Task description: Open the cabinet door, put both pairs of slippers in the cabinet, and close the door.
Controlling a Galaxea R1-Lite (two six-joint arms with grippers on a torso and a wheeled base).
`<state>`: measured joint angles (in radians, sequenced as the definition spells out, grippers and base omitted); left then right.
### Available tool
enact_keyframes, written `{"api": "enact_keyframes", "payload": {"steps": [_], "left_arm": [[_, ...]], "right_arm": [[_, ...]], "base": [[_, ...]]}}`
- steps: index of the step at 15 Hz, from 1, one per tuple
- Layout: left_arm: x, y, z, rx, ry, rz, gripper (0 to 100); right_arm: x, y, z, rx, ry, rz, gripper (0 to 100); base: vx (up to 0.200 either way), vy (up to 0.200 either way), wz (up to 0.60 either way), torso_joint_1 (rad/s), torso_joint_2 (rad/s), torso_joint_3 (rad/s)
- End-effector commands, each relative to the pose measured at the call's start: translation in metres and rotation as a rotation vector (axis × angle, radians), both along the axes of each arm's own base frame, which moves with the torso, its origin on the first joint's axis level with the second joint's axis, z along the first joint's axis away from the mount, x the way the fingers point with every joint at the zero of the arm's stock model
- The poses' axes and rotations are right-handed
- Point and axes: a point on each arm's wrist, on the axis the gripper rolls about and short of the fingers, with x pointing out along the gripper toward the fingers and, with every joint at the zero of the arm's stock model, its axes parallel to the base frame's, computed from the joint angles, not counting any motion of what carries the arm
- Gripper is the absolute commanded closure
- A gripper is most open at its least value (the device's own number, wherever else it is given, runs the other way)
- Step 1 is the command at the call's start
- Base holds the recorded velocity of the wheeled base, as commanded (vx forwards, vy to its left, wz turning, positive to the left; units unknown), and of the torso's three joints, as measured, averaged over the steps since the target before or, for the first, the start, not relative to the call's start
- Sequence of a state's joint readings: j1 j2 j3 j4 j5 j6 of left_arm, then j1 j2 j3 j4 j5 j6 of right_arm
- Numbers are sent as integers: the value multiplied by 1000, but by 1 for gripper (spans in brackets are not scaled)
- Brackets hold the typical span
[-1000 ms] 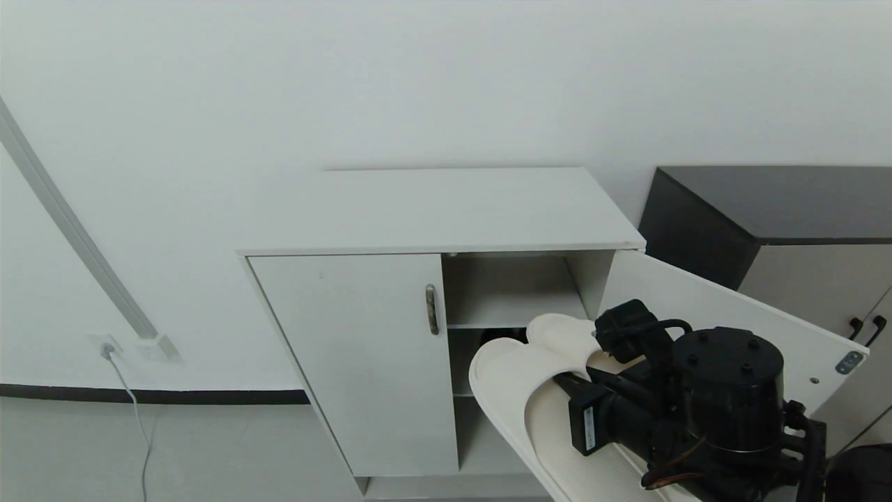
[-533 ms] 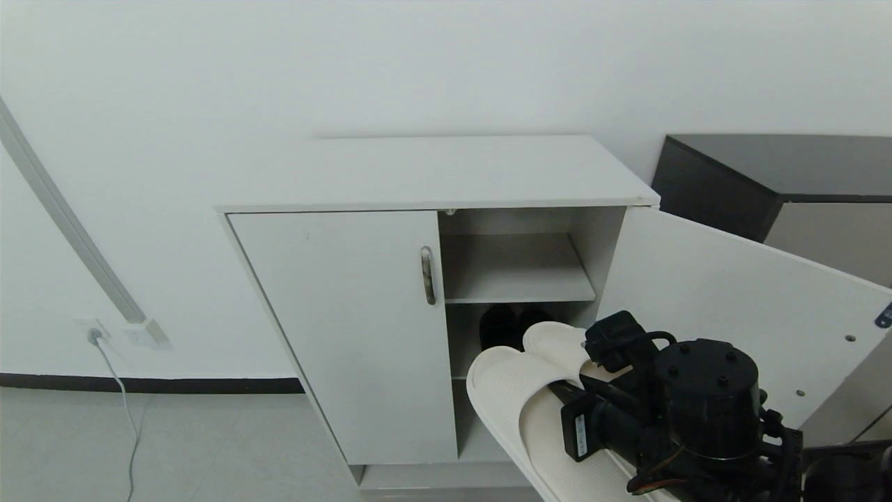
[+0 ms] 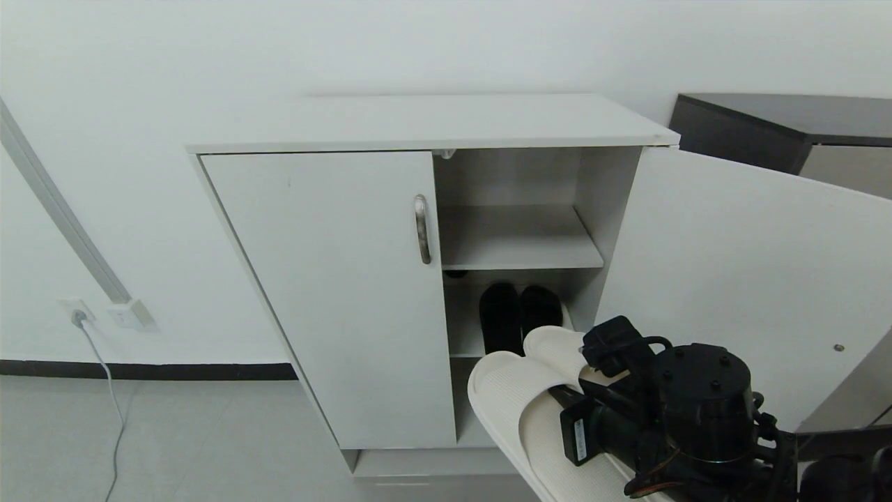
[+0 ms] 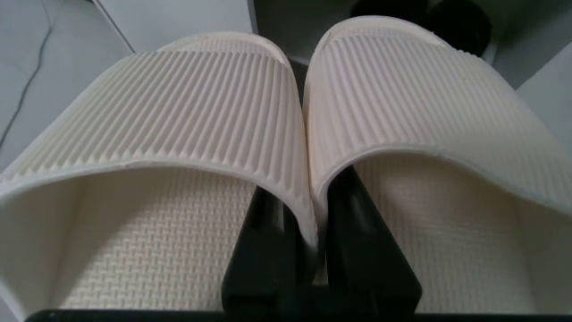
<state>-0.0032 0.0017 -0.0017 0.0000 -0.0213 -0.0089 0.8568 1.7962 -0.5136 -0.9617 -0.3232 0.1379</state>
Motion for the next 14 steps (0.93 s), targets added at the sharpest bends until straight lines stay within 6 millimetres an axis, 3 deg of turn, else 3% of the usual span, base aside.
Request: {"api": "enact_keyframes", "payload": {"steps": [1, 6, 12, 14], "left_arm": [[0, 0, 0, 0, 2, 0, 100], [0, 0, 0, 0, 0, 0, 100], [0, 0, 0, 1, 0, 0, 100], [0, 0, 0, 4, 0, -2, 100]], "right_arm": [[1, 0, -1, -1, 1, 0, 100], [2, 5, -10, -27, 22, 5, 100], [18, 20, -26, -55, -46, -59, 100], [36, 43, -29, -85, -102, -206, 100]], "base": [[0, 0, 0, -76, 442, 369], [0, 0, 0, -21, 395, 360], [0, 0, 0, 1, 44, 44], [0, 0, 0, 0, 0, 0]]}}
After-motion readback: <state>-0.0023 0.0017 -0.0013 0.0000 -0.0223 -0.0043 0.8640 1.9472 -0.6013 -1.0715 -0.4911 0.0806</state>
